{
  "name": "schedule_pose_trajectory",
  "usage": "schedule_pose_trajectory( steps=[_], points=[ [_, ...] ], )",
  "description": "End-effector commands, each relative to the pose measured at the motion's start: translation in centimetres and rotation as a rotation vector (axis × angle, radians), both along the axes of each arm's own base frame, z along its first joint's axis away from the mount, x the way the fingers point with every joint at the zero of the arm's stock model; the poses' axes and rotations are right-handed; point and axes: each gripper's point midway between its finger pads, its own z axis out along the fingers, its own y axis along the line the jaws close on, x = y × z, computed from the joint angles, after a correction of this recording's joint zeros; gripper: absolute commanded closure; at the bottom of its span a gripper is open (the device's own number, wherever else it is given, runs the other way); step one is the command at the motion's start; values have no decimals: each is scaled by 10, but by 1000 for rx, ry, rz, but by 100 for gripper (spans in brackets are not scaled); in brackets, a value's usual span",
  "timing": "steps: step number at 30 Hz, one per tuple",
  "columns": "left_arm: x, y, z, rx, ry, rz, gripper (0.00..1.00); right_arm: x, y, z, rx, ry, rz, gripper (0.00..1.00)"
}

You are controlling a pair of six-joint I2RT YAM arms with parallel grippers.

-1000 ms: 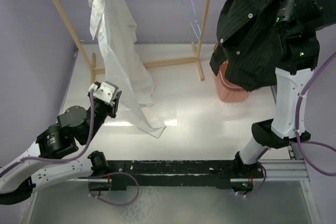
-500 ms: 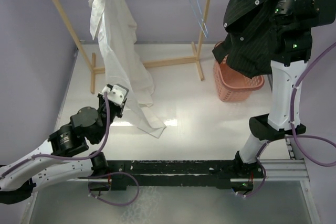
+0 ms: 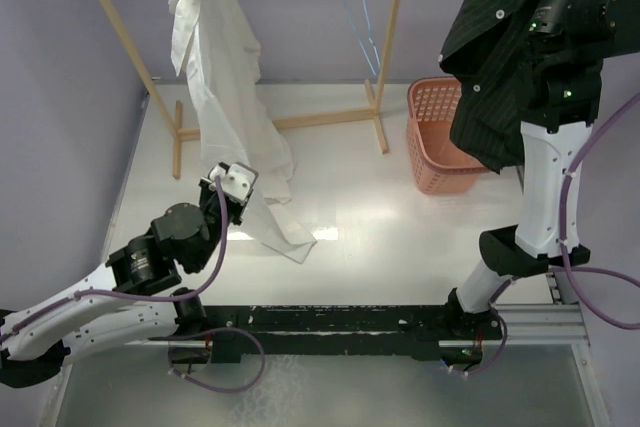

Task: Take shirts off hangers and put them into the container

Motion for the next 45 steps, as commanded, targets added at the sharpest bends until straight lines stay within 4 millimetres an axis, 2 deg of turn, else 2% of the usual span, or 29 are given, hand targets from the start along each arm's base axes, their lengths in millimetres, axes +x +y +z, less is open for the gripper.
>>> schedule_pose_trajectory(
  steps=[1, 5, 8, 13, 18, 23, 32, 36, 37, 40, 45],
  points=[
    [-2, 2, 3, -77, -4, 0, 66, 14, 3, 7, -1, -48, 15, 100],
    [-3, 5, -1, -84, 3, 6, 66, 36, -2, -1, 19, -48, 22, 100],
    [-2, 4, -3, -84, 9, 2, 66, 60, -11, -16, 38, -17, 40, 100],
    [0, 1, -7, -74, 17, -5, 66, 95, -27, -50, 38, 90, 9, 100],
    [1, 3, -5, -87, 17, -2, 66, 121, -33, -101, 25, 263, 21, 100],
    [2, 4, -6, -100, 27, -9, 66, 142, -31, -170, 12, 462, 33, 100],
    [3, -1, -8, -101, 42, -27, 66, 156, -37, -292, 59, 749, -5, 100],
    [4, -2, -10, -102, 62, -31, 66, 147, -33, -376, 114, 917, 11, 100],
    [4, -1, -10, -104, 65, -31, 66, 145, -32, -405, 126, 971, 17, 100],
    [3, -2, -10, -111, 61, -37, 66, 143, -29, -453, 134, 1073, 27, 99],
    [3, -3, -11, -107, 67, -43, 66, 148, -7, -535, 191, 1264, 137, 95]
  ],
)
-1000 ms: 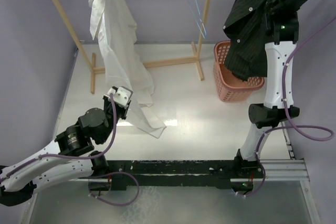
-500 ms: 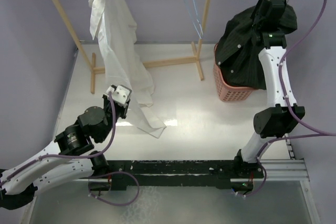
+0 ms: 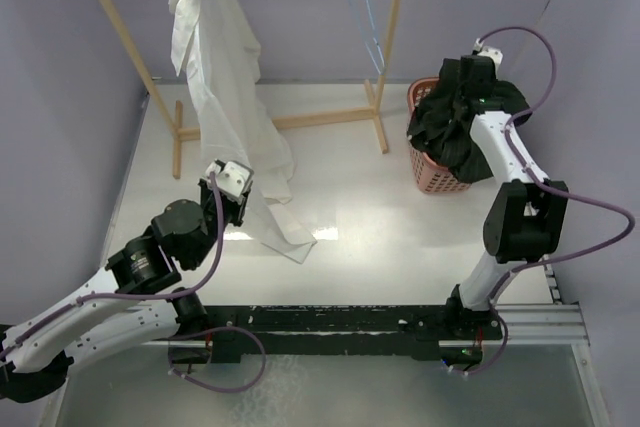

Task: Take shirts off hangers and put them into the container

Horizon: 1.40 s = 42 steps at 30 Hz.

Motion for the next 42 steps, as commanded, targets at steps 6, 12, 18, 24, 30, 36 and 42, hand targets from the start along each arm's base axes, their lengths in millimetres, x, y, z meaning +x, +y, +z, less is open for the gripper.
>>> schedule_pose_trajectory(
  steps=[6, 12, 18, 24, 30, 36, 42],
  points=[
    [-1, -1, 12, -54, -11, -9, 66, 21, 34, -93, 165, 225, 100, 93],
    [0, -4, 10, -49, -5, -17, 66, 32, 37, -115, 177, 250, 103, 89],
    [1, -5, 8, -48, -3, -18, 65, 23, 44, -105, 214, 236, 126, 69],
    [0, -5, 10, -53, -5, -25, 55, 15, 45, -27, 195, 96, 160, 51],
    [0, -4, 11, -60, -7, -25, 45, -3, 42, 66, 154, -65, 188, 41],
    [-1, 1, 14, -67, -13, -11, 44, -40, 42, 139, 128, -214, 214, 40],
    [-2, 15, 20, -94, -35, 32, 44, -114, 69, 195, 165, -371, 332, 37]
  ],
)
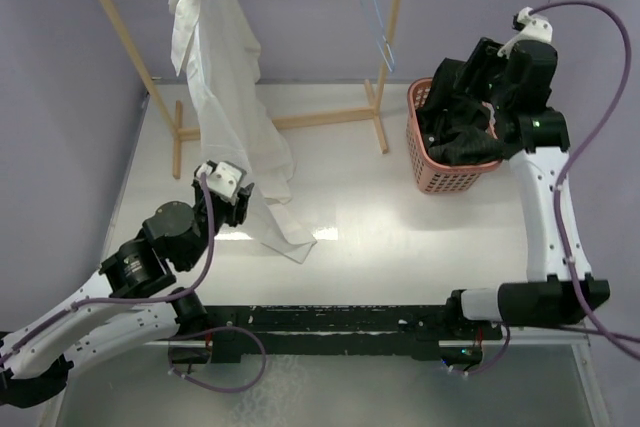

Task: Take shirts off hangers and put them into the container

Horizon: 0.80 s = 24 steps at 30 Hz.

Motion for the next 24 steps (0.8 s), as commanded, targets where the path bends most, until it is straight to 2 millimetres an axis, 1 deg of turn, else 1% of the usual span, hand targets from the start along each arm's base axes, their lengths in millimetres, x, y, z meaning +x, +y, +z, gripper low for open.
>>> schedule_pose_trajectory(
  steps=[1, 2, 3, 4, 7, 10, 13, 14, 15, 18, 21, 24],
  points=[
    [0, 12, 17, -71, -33, 46, 45, -61, 32, 58, -13, -174, 123, 38],
    [0, 13, 18, -71, -34, 50, 45, -73, 43, 75, -38, -232, 154, 38],
    [-1, 15, 20, -79, -37, 53, 46, -86, 63, 93, -51, -288, 216, 39],
    [-1, 16, 21, -84, -40, 56, 46, -96, 79, 108, -48, -326, 282, 40],
    [-2, 22, 26, -107, -51, 69, 47, -117, 121, 142, 4, -378, 506, 41],
    [-2, 31, 34, -137, -69, 99, 47, -129, 160, 168, 56, -427, 696, 42],
    [-6, 37, 55, -183, -98, 105, 47, -131, 196, 181, 79, -444, 828, 42],
    [-9, 41, 68, -211, -111, 102, 47, -126, 213, 181, 87, -436, 874, 42],
    [-13, 43, 79, -236, -123, 94, 48, -128, 225, 187, 95, -443, 913, 42],
    [-24, 52, 111, -277, -153, 66, 53, -118, 264, 192, 103, -424, 990, 41],
    [-37, 68, 140, -300, -150, 69, 56, -106, 299, 194, 118, -413, 1044, 41],
    [-52, 90, 161, -321, -138, 86, 57, -99, 328, 199, 150, -437, 1077, 39]
  ],
)
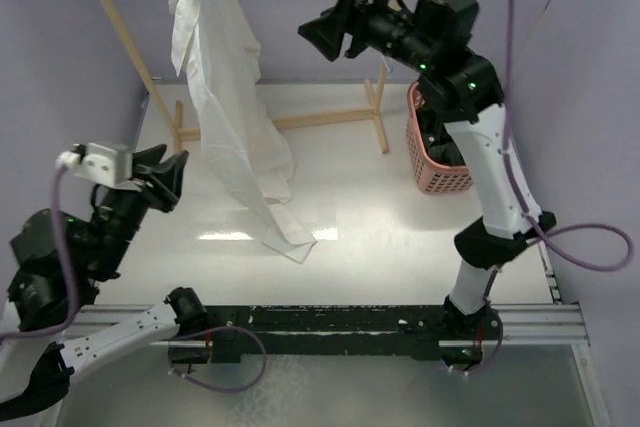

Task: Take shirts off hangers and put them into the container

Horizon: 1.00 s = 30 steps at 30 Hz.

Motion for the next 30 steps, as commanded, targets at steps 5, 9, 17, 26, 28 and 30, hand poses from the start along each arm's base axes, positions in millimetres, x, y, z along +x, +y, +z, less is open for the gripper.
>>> schedule_pose_trajectory(
  steps=[5, 9, 17, 26, 28, 30],
  points=[
    [-42, 67, 44, -131, -4, 63, 56, -10, 75, 0, 58, -17, 133, 34],
    [-38, 78, 30, -132, 20, 131, 53, -10, 114, -25, 15, -12, 155, 33],
    [-28, 76, 17, -140, 70, 191, 51, -2, 173, -67, -39, -25, 172, 34],
    [-45, 96, 0, -213, 80, 193, 52, 28, 193, -93, -70, -67, -6, 36],
    [-46, 97, -4, -214, 92, 194, 52, 29, 195, -92, -63, -84, -24, 36],
    [-46, 97, -8, -213, 104, 197, 52, 29, 198, -90, -57, -105, -42, 36]
  ],
)
